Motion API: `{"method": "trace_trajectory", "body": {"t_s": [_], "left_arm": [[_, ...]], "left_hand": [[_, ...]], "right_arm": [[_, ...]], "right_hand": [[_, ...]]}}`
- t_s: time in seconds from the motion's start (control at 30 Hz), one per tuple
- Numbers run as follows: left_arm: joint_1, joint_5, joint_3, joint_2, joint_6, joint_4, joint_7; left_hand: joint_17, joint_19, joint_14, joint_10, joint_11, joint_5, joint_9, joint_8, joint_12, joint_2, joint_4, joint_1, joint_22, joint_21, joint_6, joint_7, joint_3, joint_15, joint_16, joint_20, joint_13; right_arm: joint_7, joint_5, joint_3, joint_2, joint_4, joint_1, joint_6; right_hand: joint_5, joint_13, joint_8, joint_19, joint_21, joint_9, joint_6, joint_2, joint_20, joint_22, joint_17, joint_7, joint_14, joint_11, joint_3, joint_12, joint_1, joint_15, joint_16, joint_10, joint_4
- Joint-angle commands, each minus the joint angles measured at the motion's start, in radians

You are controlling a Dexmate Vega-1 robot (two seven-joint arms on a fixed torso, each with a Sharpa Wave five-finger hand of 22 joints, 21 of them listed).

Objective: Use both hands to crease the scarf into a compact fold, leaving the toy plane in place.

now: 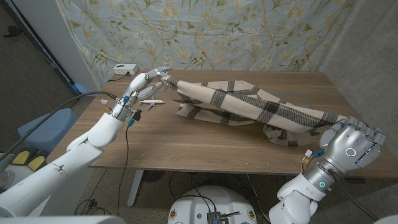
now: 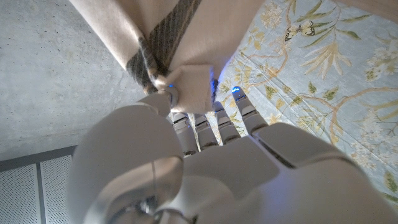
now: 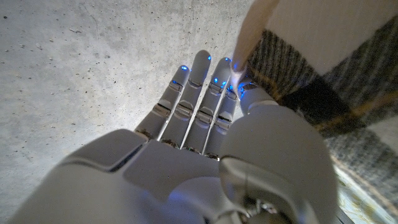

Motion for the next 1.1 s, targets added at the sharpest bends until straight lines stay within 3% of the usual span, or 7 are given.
{"method": "trace_trajectory", "body": {"t_s": [0.03,0.53,1.1], "left_arm": [[-0.055,-0.726,-0.062,-0.128,0.09,0.014,-0.681],[-0.118,-0.702,-0.053,-0.2,0.137,0.09,-0.737],[-0.168,-0.675,-0.031,-0.246,0.181,0.153,-0.754]], "left_hand": [[0.019,-0.022,0.008,0.038,0.0,-0.045,0.129,0.217,0.013,0.015,-0.02,0.031,0.009,0.027,0.047,0.104,0.002,-0.014,0.023,-0.006,0.022],[0.023,-0.025,0.012,0.043,-0.003,-0.047,0.159,0.24,0.015,0.012,-0.018,0.031,0.011,0.033,0.04,0.094,-0.001,-0.016,0.029,-0.007,0.027],[0.027,-0.035,0.006,0.039,0.001,-0.047,0.2,0.268,0.013,0.013,-0.014,0.031,0.012,0.039,0.023,0.099,-0.003,-0.009,0.031,-0.002,0.034]], "right_arm": [[-0.001,0.153,0.033,0.234,-0.258,-0.12,0.17],[-0.001,0.125,0.024,0.234,-0.338,-0.167,0.161],[-0.001,0.105,0.079,0.234,-0.367,-0.137,0.217]], "right_hand": [[0.018,0.047,0.054,-0.017,0.035,0.074,-0.014,0.01,-0.008,0.001,0.055,0.001,0.013,-0.003,0.005,0.035,0.005,-0.116,-0.022,-0.009,0.022],[0.021,0.049,0.066,-0.026,0.044,0.092,-0.019,0.009,-0.008,-0.001,0.068,-0.001,0.01,-0.006,0.006,0.037,0.004,-0.116,-0.038,-0.011,0.029],[0.024,0.056,0.068,-0.037,0.053,0.099,-0.029,0.006,-0.017,-0.002,0.079,-0.01,0.006,-0.013,0.007,0.04,0.002,-0.117,-0.057,-0.019,0.036]]}}
